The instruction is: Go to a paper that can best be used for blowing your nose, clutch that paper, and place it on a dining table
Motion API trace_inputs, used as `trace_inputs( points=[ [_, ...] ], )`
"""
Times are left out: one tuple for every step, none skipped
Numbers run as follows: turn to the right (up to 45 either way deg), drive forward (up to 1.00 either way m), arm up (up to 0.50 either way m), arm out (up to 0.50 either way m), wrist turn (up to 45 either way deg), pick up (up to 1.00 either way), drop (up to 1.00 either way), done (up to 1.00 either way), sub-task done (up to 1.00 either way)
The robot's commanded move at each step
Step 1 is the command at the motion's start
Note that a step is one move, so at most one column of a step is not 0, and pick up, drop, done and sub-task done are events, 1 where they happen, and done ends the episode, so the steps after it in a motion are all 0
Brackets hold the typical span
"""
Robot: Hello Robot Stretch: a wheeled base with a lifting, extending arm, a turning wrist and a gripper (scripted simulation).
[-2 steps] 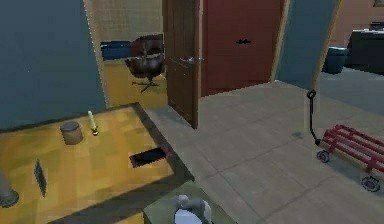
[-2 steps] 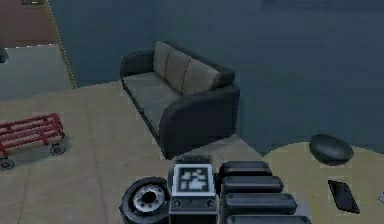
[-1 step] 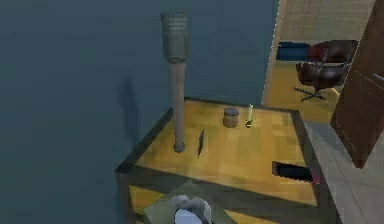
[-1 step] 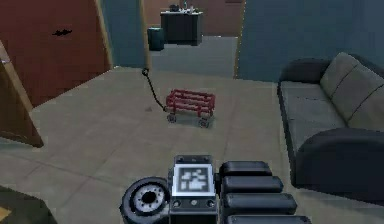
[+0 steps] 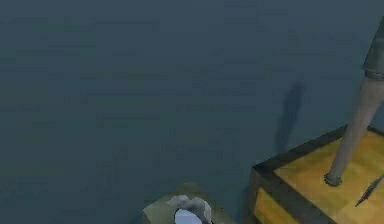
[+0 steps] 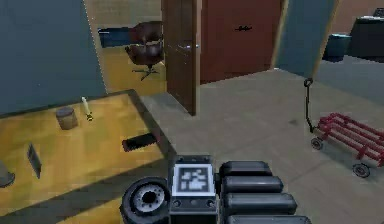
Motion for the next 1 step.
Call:
trace_inputs(
  points=[
    [-45.0,0.0,0.0,0.0,0.0,0.0,0.0,0.0,0.0]
  ],
)
